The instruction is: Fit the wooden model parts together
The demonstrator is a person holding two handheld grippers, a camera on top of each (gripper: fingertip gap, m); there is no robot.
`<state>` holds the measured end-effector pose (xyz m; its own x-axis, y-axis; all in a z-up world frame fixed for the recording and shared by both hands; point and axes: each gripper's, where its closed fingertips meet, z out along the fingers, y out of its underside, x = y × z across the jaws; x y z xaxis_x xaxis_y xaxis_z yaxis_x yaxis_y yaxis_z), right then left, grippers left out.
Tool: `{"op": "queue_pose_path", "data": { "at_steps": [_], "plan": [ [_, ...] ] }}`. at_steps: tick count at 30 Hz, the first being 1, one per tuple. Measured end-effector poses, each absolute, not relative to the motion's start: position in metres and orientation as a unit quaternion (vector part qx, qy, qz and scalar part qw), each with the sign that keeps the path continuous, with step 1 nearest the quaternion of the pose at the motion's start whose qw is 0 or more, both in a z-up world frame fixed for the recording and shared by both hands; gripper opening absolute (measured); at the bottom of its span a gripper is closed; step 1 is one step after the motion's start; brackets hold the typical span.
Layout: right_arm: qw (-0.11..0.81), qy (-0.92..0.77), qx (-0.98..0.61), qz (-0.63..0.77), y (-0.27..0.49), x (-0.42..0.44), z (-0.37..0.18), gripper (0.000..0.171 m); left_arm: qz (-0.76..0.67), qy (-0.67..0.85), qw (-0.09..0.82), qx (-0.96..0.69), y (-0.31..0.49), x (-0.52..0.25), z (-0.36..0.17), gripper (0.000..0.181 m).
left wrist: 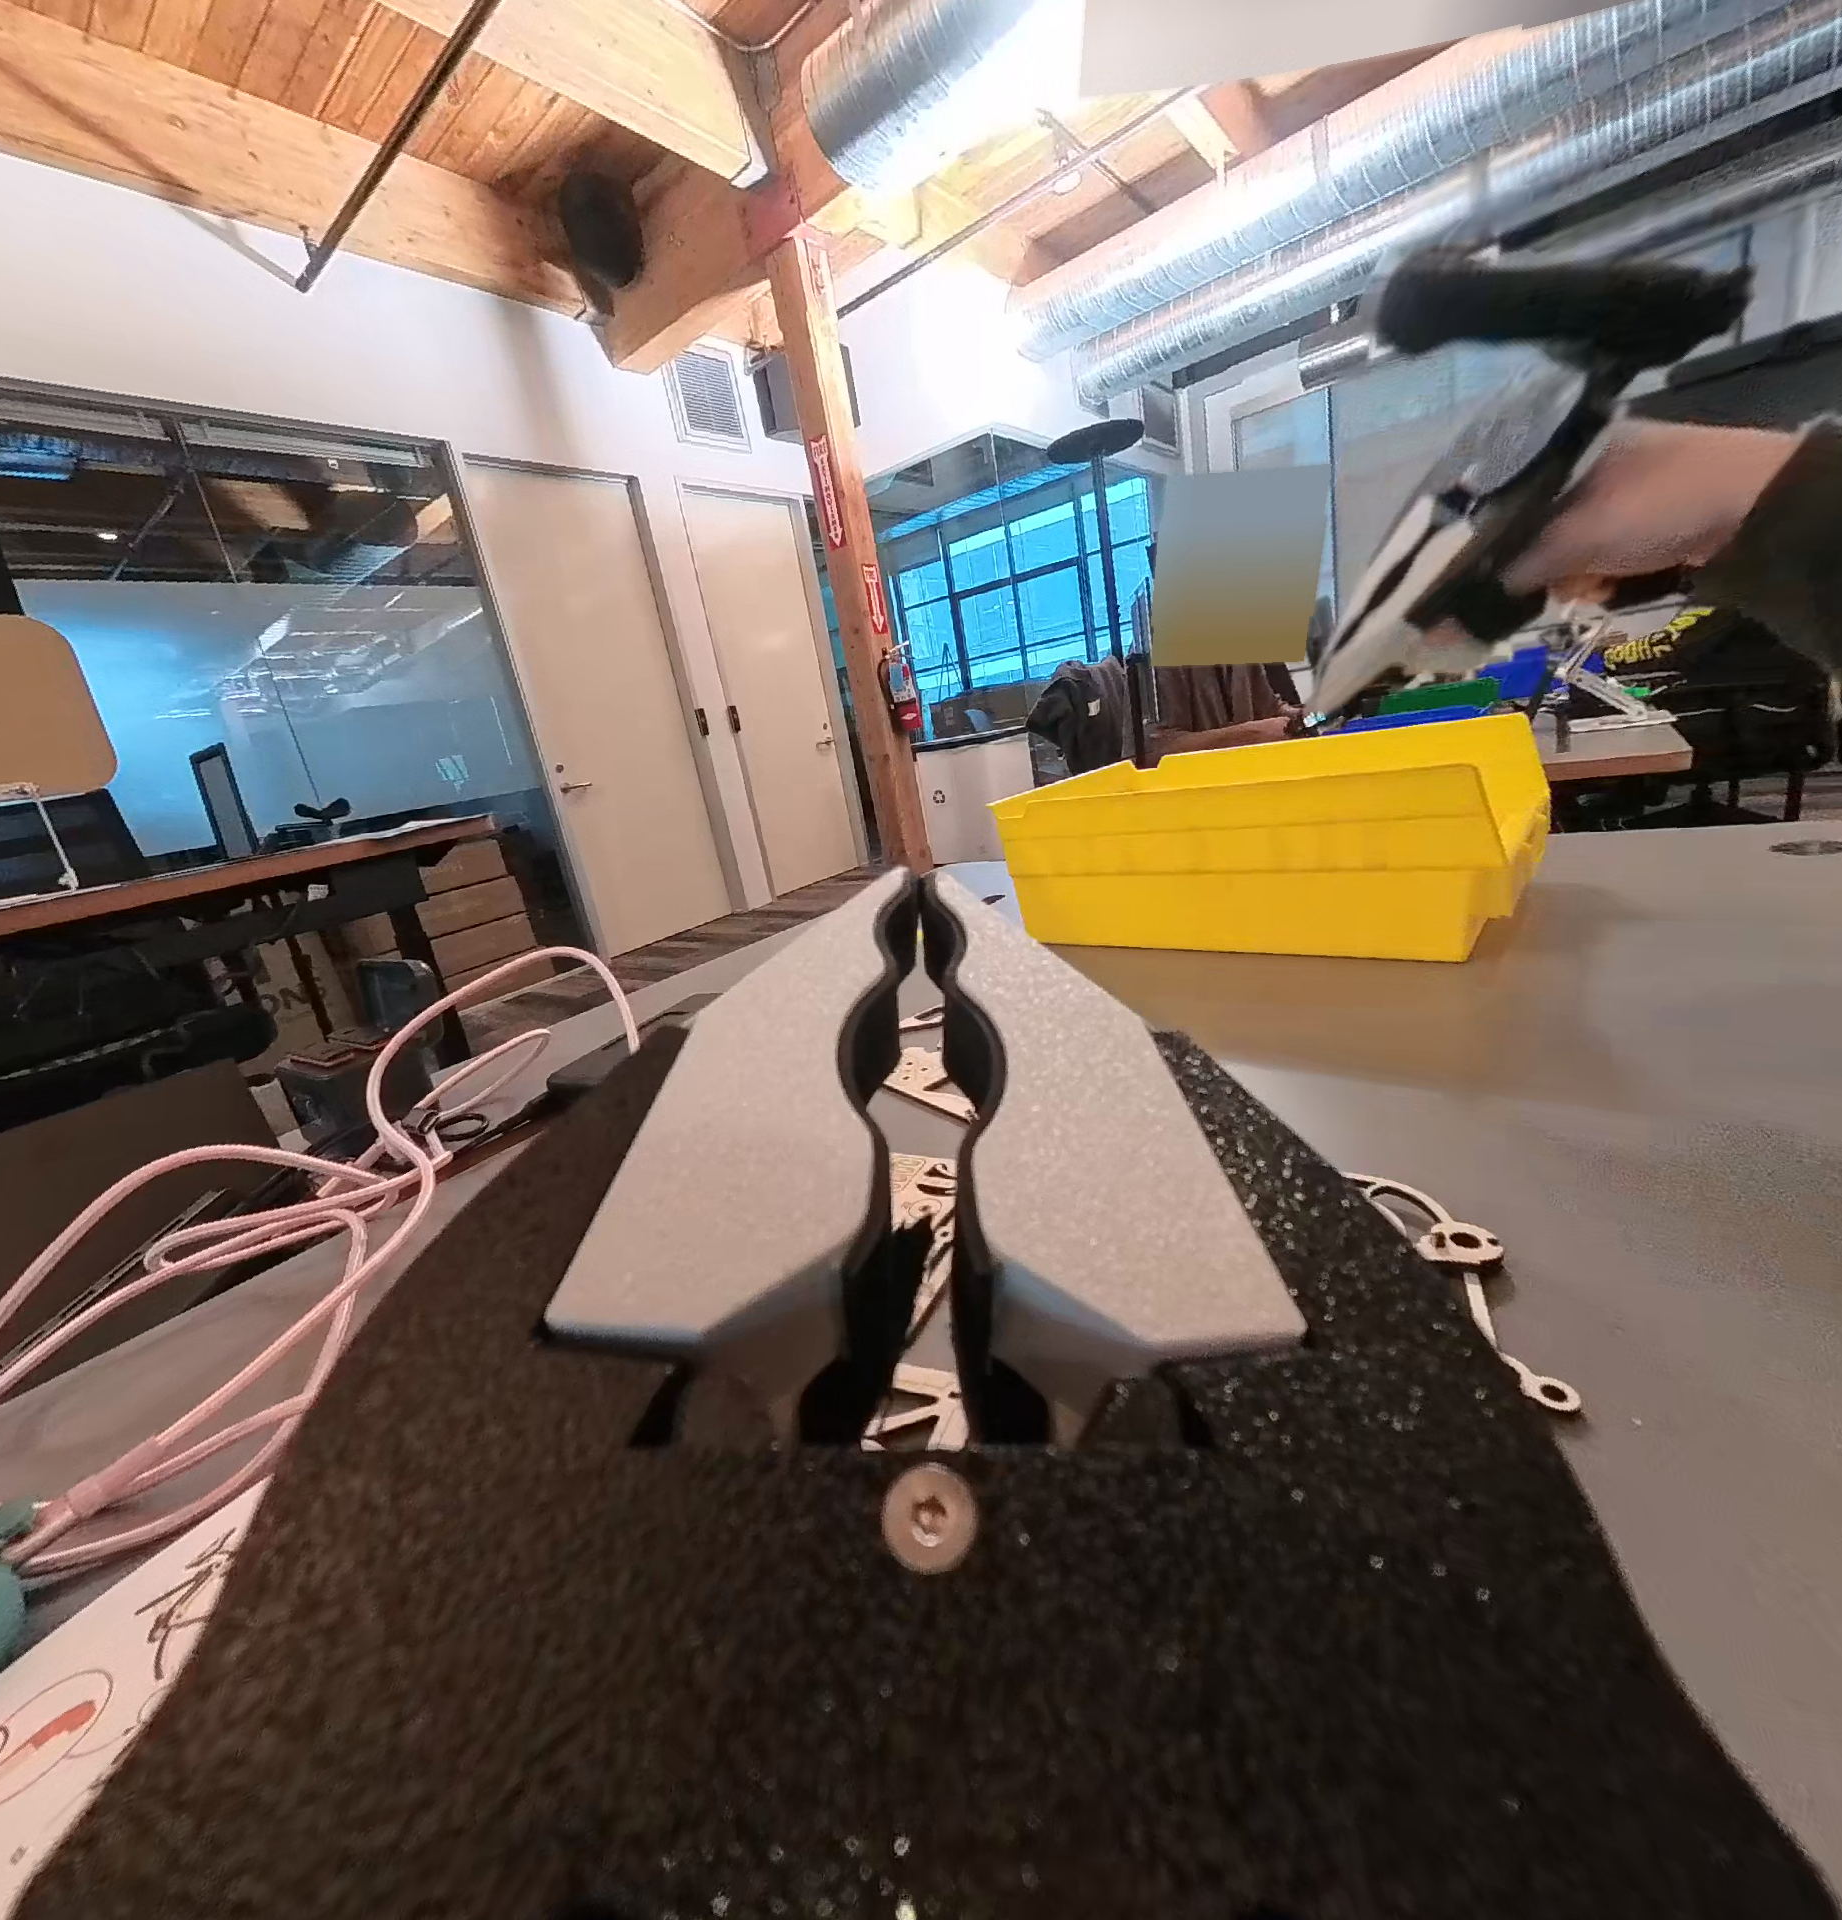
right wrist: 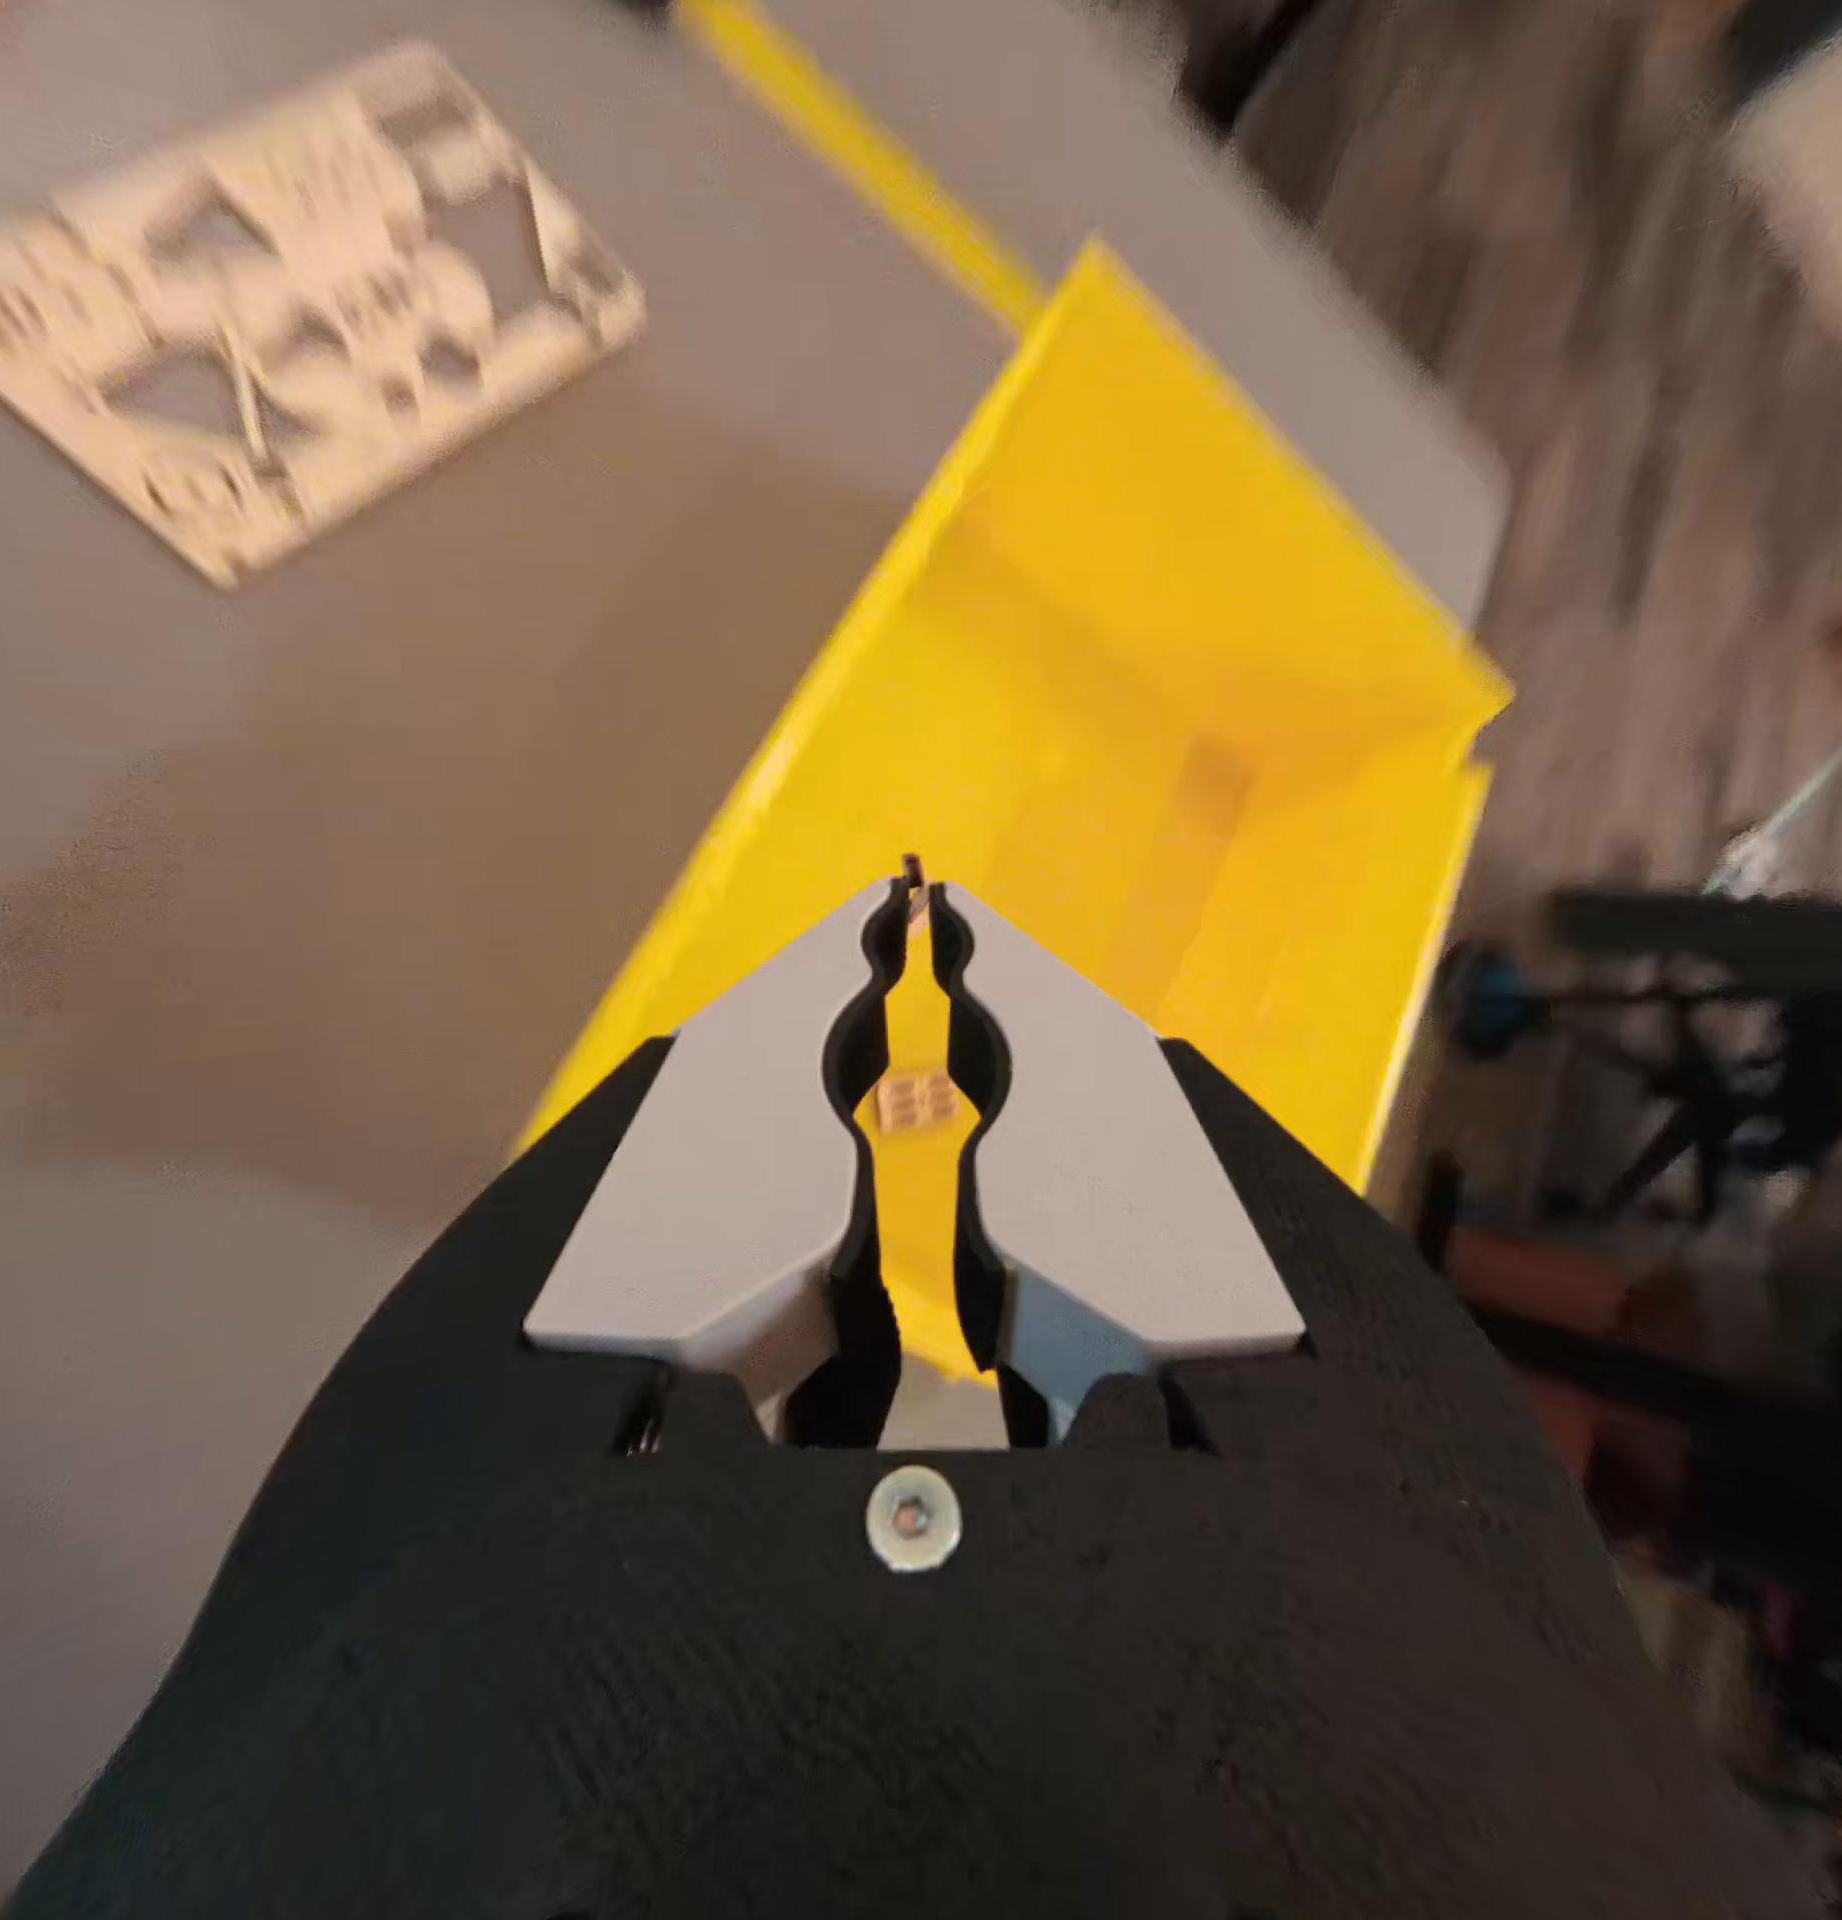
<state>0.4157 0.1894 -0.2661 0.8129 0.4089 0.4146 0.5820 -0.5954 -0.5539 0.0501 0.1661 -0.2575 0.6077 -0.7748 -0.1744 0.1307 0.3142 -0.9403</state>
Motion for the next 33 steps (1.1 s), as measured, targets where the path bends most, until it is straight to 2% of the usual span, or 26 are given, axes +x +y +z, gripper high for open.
{"op": "queue_pose_path", "data": {
  "at_steps": [5,9,11,16,19,22,24,26,29,33],
  "plan": [
    [0.216,-0.257,-0.941,-0.032,0.182,0.447,-0.338,0.002,-0.303,0.325,0.744,-0.499,0.165,0.050,-0.258,0.000],
    [0.166,-0.255,-0.953,-0.008,0.179,0.448,-0.365,0.003,-0.304,0.327,0.742,-0.501,0.165,0.051,-0.258,0.000],
    [0.165,-0.248,-0.954,-0.020,0.181,0.453,-0.369,0.011,-0.305,0.327,0.740,-0.502,0.165,0.052,-0.259,0.000],
    [0.198,-0.230,-0.953,-0.020,0.184,0.454,-0.356,0.022,-0.308,0.331,0.736,-0.503,0.165,0.053,-0.260,0.000],
    [0.225,-0.189,-0.952,-0.085,0.182,0.467,-0.330,0.030,-0.307,0.333,0.737,-0.502,0.165,0.054,-0.260,0.000],
    [0.388,-0.191,-0.895,-0.110,0.193,0.425,-0.255,0.031,-0.306,0.334,0.737,-0.502,0.165,0.054,-0.260,0.000],
    [0.510,-0.250,-0.822,-0.042,0.198,0.350,-0.207,0.031,-0.308,0.335,0.736,-0.501,0.164,0.055,-0.260,0.000],
    [0.565,-0.341,-0.751,0.016,0.194,0.274,-0.193,0.033,-0.310,0.336,0.735,-0.500,0.164,0.055,-0.260,0.000],
    [0.572,-0.419,-0.705,0.024,0.207,0.204,-0.234,0.045,-0.310,0.334,0.736,-0.500,0.163,0.052,-0.260,0.000],
    [0.483,-0.404,-0.770,0.102,0.231,0.184,-0.326,0.069,-0.310,0.336,0.738,-0.496,0.161,0.052,-0.259,0.000]
  ]
}}
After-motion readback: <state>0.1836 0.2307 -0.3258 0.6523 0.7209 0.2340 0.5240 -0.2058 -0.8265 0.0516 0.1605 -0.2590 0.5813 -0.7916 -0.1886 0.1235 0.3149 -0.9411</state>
